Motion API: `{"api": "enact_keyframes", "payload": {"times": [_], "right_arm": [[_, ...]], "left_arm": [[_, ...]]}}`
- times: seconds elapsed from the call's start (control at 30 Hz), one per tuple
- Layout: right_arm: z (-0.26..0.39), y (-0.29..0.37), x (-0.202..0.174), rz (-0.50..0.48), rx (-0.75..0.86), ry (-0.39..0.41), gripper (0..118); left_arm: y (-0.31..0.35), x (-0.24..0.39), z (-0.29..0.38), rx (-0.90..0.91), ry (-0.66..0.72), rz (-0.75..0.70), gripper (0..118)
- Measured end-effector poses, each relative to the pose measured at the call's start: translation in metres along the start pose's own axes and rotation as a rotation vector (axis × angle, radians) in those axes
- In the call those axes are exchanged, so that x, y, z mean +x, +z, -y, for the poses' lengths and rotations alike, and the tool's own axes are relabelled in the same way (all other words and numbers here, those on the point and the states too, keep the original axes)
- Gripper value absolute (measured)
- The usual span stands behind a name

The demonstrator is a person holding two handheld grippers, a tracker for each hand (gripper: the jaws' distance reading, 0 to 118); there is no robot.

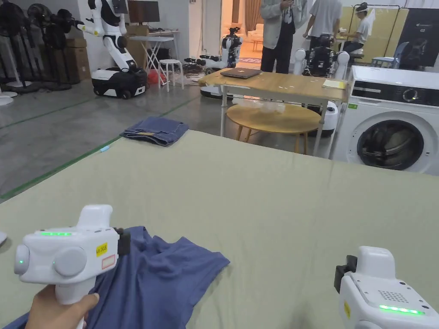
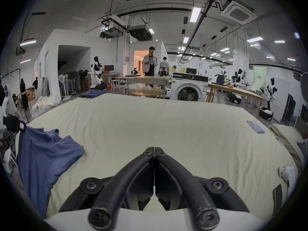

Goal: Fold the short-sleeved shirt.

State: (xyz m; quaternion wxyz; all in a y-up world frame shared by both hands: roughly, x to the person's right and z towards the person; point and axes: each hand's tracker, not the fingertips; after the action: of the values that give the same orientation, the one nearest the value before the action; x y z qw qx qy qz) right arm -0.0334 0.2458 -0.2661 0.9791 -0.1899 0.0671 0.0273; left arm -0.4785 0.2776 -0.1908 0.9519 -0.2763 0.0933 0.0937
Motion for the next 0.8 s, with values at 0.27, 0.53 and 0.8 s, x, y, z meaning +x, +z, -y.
{"api": "enact_keyframes", "payload": {"times": [0.27, 0.53, 0.8], "right_arm": [[-0.005, 0.015, 0.035, 0.058, 0.027, -0.030, 0], [0.007, 0.018, 0.053, 0.079, 0.020, -0.060, 0], [0.014, 0.015, 0.049, 0.066, -0.001, -0.055, 0]], "left_arm": [[0.012, 0.049, -0.049, 0.076, -0.047, 0.133, 0], [0.010, 0.071, -0.052, 0.038, -0.085, 0.157, 0], [-0.013, 0.058, -0.003, -0.164, -0.157, 0.045, 11]]}}
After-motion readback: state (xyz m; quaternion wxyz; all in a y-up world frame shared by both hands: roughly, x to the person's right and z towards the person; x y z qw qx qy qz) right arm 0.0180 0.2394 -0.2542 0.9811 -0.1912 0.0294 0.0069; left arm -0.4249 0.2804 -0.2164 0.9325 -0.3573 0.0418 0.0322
